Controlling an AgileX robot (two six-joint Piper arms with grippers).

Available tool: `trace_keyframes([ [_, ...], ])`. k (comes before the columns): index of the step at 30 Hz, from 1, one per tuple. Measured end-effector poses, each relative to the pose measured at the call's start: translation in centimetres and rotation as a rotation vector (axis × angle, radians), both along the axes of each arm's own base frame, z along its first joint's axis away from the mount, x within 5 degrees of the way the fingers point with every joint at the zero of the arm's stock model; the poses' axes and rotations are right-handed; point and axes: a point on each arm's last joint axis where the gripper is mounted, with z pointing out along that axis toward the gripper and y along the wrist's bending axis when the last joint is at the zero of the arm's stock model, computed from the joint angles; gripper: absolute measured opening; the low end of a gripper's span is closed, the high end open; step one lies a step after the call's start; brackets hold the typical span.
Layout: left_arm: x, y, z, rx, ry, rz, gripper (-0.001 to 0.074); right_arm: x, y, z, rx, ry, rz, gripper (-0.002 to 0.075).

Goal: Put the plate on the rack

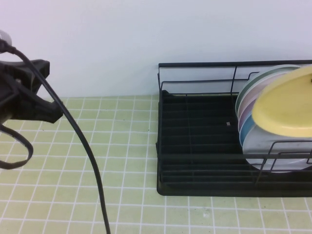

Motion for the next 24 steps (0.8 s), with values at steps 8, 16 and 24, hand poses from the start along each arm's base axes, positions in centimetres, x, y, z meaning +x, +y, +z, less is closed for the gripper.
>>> trace_keyframes([
  [8,0.0,0.0,-0.2,-0.017,-0.014,0.007,0.0,0.8,0.2,-1.1,0.002,0.037,0.041,0.0115],
  [16,0.0,0.1,-0.2,-0.017,-0.021,0.008,0.0,1.7,0.2,-2.4,-0.018,0.086,0.048,0.0115],
  [24,0.0,0.1,-0.2,-0.016,-0.021,0.008,0.0,2.7,0.1,-3.6,-0.04,0.113,0.059,0.0115],
])
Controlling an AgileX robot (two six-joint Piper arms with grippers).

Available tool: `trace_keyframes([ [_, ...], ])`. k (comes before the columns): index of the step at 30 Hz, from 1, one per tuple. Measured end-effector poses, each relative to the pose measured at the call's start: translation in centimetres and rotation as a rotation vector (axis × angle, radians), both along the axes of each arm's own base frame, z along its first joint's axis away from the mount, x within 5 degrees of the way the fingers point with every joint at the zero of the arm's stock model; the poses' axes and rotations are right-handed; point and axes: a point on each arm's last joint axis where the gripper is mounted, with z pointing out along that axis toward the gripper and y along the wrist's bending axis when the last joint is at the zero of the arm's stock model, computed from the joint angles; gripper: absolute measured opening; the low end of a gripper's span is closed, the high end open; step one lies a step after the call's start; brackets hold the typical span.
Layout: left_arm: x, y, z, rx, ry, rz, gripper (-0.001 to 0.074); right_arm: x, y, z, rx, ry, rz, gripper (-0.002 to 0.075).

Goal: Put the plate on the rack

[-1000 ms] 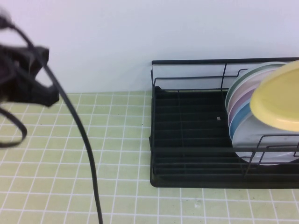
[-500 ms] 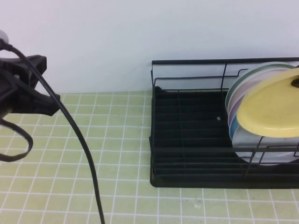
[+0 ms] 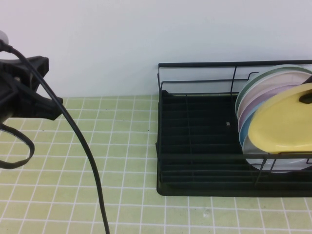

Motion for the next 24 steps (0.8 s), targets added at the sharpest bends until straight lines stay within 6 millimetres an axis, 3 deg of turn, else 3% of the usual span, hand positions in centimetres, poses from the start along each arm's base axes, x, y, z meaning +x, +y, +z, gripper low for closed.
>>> trace_keyframes([
  [13,0.0,0.0,0.0,-0.001,-0.002,0.0,0.0,2.0,-0.1,-3.0,-0.006,0.108,-0.039,0.0115],
  [21,0.0,0.0,0.0,-0.001,-0.01,0.002,0.0,2.2,-0.2,-3.3,-0.006,0.113,-0.044,0.013],
  [24,0.0,0.0,-0.1,-0.002,-0.013,0.003,0.0,2.4,-0.2,-3.3,-0.003,0.102,-0.058,0.0181],
])
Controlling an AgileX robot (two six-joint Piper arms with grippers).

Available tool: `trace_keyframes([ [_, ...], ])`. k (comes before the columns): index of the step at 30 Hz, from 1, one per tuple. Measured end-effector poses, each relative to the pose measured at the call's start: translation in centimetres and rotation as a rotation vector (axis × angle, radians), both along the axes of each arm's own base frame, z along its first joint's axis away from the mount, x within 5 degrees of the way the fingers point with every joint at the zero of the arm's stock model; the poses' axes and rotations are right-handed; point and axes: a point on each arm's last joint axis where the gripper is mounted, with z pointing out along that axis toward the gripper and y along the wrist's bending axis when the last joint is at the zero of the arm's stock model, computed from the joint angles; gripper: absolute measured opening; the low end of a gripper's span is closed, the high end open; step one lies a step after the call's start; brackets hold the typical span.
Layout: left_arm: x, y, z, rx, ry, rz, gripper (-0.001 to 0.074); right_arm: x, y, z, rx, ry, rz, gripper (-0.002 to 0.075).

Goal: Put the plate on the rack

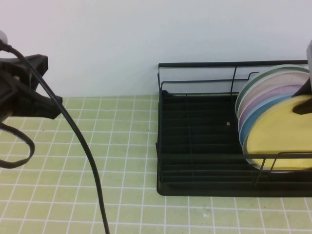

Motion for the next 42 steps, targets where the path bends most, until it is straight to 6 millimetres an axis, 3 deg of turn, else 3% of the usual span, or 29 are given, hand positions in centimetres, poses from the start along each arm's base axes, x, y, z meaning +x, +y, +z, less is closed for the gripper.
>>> trace_keyframes([
  [4,0.0,0.0,-0.2,-0.001,-0.004,0.002,0.0,0.0,0.0,0.0,0.003,0.002,-0.011,0.0273],
  [12,-1.6,0.5,0.6,-0.005,-0.013,-0.006,0.0,0.0,0.0,0.0,0.004,0.007,-0.015,0.0299],
  [22,-5.8,3.9,2.4,-0.134,-0.009,0.108,0.0,-0.1,-0.7,-0.5,-0.079,0.035,-0.03,0.0302],
  [28,-9.1,5.7,3.1,-0.299,-0.006,0.206,0.0,-0.1,-0.1,-0.1,0.007,0.035,-0.038,0.0302],
  [33,-12.4,5.9,2.9,-0.173,-0.006,0.243,0.0,-0.1,-0.4,-0.3,-0.026,0.044,-0.051,0.0302],
  [37,-14.1,5.5,2.4,-0.148,0.031,0.215,0.0,-0.7,-0.4,0.9,-0.016,-0.001,-0.06,0.0308],
  [42,-14.4,5.1,2.0,-0.164,0.08,0.173,0.0,-2.5,-0.1,4.5,0.053,-0.129,-0.081,0.0312],
])
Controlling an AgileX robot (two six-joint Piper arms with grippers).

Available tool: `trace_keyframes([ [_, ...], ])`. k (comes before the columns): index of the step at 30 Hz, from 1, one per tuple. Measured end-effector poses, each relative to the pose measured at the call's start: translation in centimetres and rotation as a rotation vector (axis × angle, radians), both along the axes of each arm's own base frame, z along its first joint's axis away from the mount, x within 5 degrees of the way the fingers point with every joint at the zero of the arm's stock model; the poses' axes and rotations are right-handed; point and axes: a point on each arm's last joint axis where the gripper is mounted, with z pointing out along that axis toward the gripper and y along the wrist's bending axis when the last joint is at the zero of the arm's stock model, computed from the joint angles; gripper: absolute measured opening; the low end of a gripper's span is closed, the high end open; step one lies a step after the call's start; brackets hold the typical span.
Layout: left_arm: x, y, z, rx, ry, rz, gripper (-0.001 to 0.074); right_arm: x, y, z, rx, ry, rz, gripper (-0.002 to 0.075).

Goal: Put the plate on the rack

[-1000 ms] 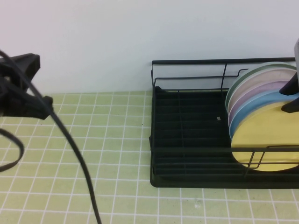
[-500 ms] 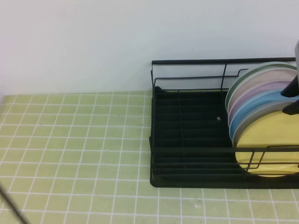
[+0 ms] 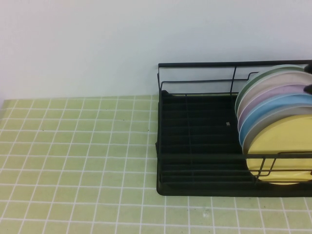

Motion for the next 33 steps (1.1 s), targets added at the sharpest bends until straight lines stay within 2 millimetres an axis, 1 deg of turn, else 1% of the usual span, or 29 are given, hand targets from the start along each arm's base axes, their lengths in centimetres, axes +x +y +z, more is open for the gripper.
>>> trace_keyframes([
  [2,-0.1,-0.1,-0.5,0.03,0.056,-0.013,0.0,-1.3,0.2,1.7,0.048,-0.041,-0.015,0.0311],
  [4,0.1,0.1,-1.4,0.072,0.094,-0.008,0.0,-2.8,0.5,3.5,0.145,-0.063,-0.054,0.029],
  [6,0.8,0.3,-2.6,0.087,0.106,0.014,0.0,-4.3,0.8,5.4,0.27,-0.079,-0.117,0.0225],
  [7,1.0,0.5,-3.1,0.084,0.092,0.027,0.0,-4.8,0.9,6.1,0.332,-0.082,-0.148,0.0174],
  [8,1.0,0.6,-3.8,0.08,0.08,0.039,0.0,-5.6,1.0,7.0,0.397,-0.088,-0.171,0.0115],
  [10,1.0,0.7,-5.3,0.065,0.048,0.061,0.0,-7.2,1.2,8.6,0.529,-0.079,-0.224,0.0053],
  [13,0.6,1.0,-7.7,0.049,-0.004,0.097,0.0,-9.3,1.2,10.5,0.68,-0.076,-0.294,0.0019],
  [16,0.3,1.3,-9.9,0.042,-0.073,0.141,0.0,-11.0,1.3,11.6,0.744,-0.087,-0.298,0.0009],
  [18,0.2,1.6,-11.5,0.036,-0.129,0.18,0.0,-11.6,1.3,12.1,0.771,-0.103,-0.293,0.0008],
  [21,0.2,2.2,-14.2,0.029,-0.205,0.24,0.0,-11.9,1.3,12.3,0.729,-0.157,-0.258,0.0007],
  [24,0.3,2.6,-15.9,0.028,-0.247,0.281,0.0,-11.8,1.2,12.5,0.7,-0.216,-0.237,0.0006],
  [30,0.6,2.5,-19.7,0.12,-0.147,0.27,0.0,-11.0,0.4,13.7,0.76,-0.363,-0.316,0.0006],
  [33,0.5,2.2,-20.5,0.152,-0.051,0.231,0.0,-10.8,0.1,14.1,0.78,-0.414,-0.347,0.0006],
])
